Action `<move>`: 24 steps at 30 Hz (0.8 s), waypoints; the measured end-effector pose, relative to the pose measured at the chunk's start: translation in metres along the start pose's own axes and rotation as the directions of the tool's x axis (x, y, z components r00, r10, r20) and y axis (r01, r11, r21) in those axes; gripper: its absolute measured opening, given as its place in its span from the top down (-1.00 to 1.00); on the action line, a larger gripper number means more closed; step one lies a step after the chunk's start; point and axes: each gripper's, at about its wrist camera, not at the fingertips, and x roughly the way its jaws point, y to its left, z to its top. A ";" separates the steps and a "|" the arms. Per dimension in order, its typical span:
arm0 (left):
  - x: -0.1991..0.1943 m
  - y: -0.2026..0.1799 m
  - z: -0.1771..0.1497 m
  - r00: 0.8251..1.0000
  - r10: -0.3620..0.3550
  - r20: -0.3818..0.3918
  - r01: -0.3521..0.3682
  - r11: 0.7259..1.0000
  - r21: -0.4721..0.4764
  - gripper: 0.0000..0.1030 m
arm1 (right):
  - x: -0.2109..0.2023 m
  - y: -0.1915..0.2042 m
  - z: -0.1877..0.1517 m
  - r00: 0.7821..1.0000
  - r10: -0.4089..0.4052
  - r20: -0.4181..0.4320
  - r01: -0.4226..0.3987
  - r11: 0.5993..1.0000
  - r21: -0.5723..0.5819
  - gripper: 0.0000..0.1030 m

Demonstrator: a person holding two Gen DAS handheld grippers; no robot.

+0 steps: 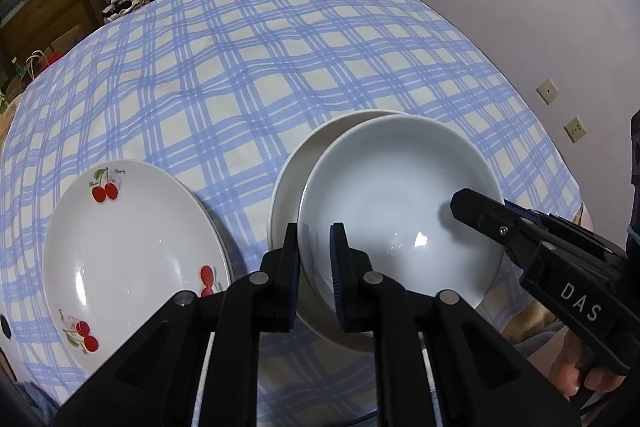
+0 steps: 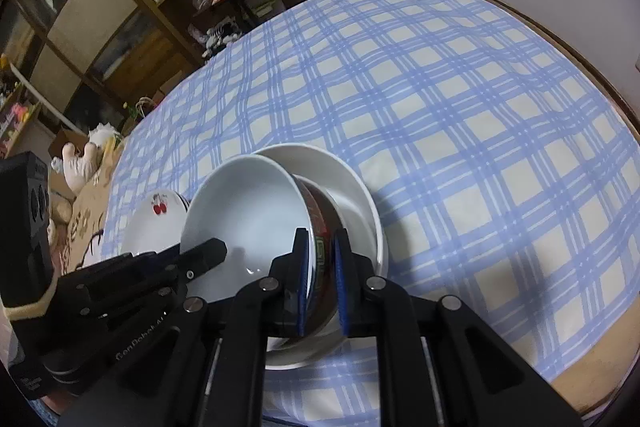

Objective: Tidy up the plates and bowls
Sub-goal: 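Lower the red-patterned bowl into the nested white bowls with both tools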

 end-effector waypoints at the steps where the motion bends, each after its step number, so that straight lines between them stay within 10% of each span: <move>1: 0.000 0.000 0.000 1.000 -0.002 0.000 0.002 1.000 0.004 0.72 | 0.000 0.001 0.000 1.000 -0.005 0.000 0.005 1.000 -0.005 0.72; 24: -0.029 0.011 -0.005 0.999 -0.010 0.044 0.010 1.000 -0.009 0.61 | -0.021 -0.009 -0.005 0.998 -0.010 0.064 0.008 0.999 0.032 0.65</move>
